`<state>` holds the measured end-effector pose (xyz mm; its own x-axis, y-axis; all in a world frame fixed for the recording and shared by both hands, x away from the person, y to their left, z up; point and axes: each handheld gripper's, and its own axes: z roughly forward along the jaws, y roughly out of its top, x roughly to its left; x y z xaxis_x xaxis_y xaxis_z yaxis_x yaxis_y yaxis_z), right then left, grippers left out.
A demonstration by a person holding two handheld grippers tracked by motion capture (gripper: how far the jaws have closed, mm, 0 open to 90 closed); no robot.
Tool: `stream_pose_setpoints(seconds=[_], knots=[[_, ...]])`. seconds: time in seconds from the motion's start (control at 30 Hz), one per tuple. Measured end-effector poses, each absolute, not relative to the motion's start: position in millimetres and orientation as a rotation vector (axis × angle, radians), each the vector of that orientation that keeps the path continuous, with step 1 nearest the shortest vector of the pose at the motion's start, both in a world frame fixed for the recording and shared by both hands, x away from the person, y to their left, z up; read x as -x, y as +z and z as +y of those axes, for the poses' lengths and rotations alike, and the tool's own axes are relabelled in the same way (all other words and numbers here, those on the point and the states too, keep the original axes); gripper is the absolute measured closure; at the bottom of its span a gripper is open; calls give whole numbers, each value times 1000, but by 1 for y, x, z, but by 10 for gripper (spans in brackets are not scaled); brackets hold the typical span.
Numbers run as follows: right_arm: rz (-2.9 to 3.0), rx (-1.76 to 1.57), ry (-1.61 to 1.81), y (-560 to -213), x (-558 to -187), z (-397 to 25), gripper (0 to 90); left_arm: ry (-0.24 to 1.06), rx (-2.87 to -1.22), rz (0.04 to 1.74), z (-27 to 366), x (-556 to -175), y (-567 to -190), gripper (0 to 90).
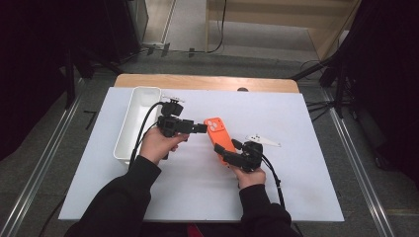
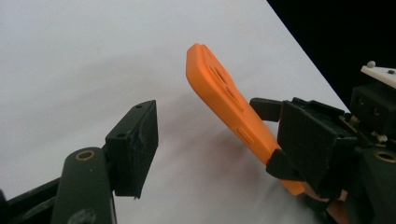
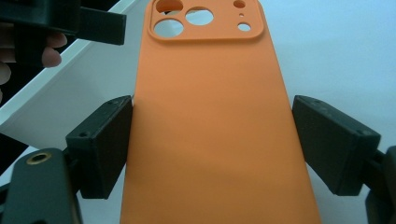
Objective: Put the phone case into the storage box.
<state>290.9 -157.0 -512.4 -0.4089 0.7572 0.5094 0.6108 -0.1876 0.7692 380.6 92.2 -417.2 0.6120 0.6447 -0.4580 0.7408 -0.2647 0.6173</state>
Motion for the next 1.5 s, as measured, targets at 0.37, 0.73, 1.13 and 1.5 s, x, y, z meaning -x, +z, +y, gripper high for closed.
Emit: stream_pose_setpoints(seconds=[0.37,0.73,1.13,1.5], knots=[[1881,-1615,1686,-510,-287,-151,146,-117,-2000,1125,82,-387,-416,333],[1884,-1580,1694,-510,-285,-147,146,-155,-2008,1172,72,-393,-416,357],[1862,-1559,1696,-509,-284,-147,146,-237,-1952,1201,73,-400,-422,495],[1858,-1539,1678,-510,-283,-145,146,-237,-1930,1201,72,-397,-423,654]])
